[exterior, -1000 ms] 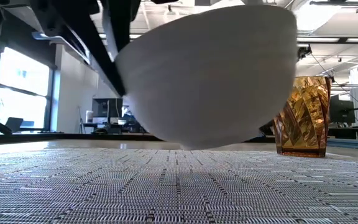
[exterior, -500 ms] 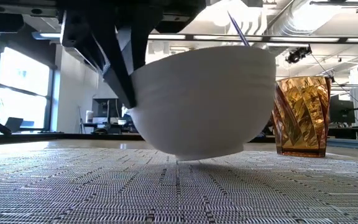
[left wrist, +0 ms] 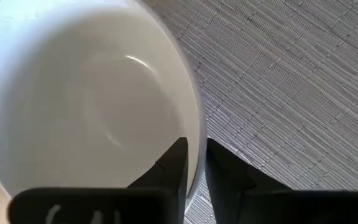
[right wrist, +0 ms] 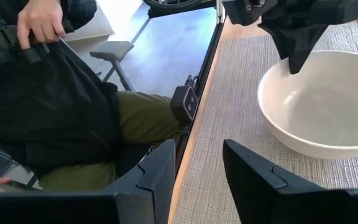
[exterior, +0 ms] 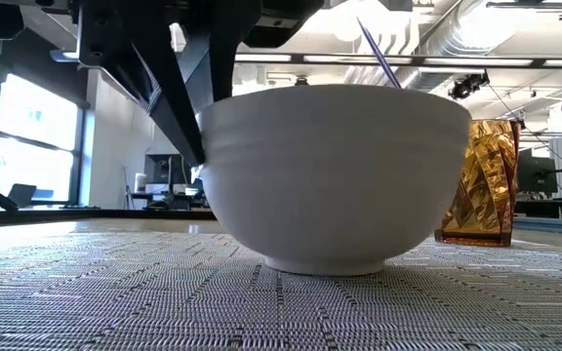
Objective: Pick & Place Utensil
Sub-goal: Put the white bowl on the gray mat to the bottom left of the brown cup, then put the green spoon into the white bowl
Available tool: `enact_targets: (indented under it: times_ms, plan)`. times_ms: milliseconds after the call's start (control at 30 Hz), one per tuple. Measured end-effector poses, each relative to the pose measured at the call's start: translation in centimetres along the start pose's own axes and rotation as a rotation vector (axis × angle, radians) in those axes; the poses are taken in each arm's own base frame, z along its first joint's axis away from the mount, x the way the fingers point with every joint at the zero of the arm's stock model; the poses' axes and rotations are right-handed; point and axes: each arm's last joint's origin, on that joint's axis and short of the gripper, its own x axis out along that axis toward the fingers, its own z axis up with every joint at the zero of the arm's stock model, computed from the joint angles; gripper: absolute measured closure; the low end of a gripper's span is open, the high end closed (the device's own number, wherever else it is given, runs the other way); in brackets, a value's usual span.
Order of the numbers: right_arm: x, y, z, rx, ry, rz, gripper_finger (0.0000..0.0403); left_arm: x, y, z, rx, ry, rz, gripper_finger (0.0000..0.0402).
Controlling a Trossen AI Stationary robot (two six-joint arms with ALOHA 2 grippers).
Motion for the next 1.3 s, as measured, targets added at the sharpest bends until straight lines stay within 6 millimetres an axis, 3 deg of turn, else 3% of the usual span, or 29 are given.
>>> enact_targets:
  times_ms: [233,433,600,767,933,1100,1300]
  plan:
    - [0.0,0.0,0.0,0.000,0.000,0.000,0.0274,-1.1,0.6,0.7,-0.086,-0.020,0.024,0.0316]
    - [0.0,0.0,0.0,0.000,0.000,0.000,0.0274,-3.1,1.5,1.5,-0.178,-0.041,0.040,0.0250]
    - [0.0,0.0,0.0,0.000,0.000,0.001,0.0274,-5.8,2.2,1.5,-0.216,0.008,0.008,0.0209]
    - [0.0,0.0,0.0,0.000,0.000,0.001,0.0274,-9.3,2.4,0.9,-0.328,0.081,-0.016,0.0202]
    - [0.0,0.0,0.0,0.000,0.000,0.001,0.0274,-13.2,1.3,-0.7,-0.409,0.101,0.087,0.0204]
    - [0.0,0.0,0.0,0.000,-0.001,0.001,0.0274,-17.0,-0.7,-2.2,-0.463,-0.026,0.223,0.0204]
    - [0.0,0.1,0.1,0.010,0.000,0.017,0.0274,-18.0,-3.5,-4.6,-0.475,-0.199,0.250,0.0204]
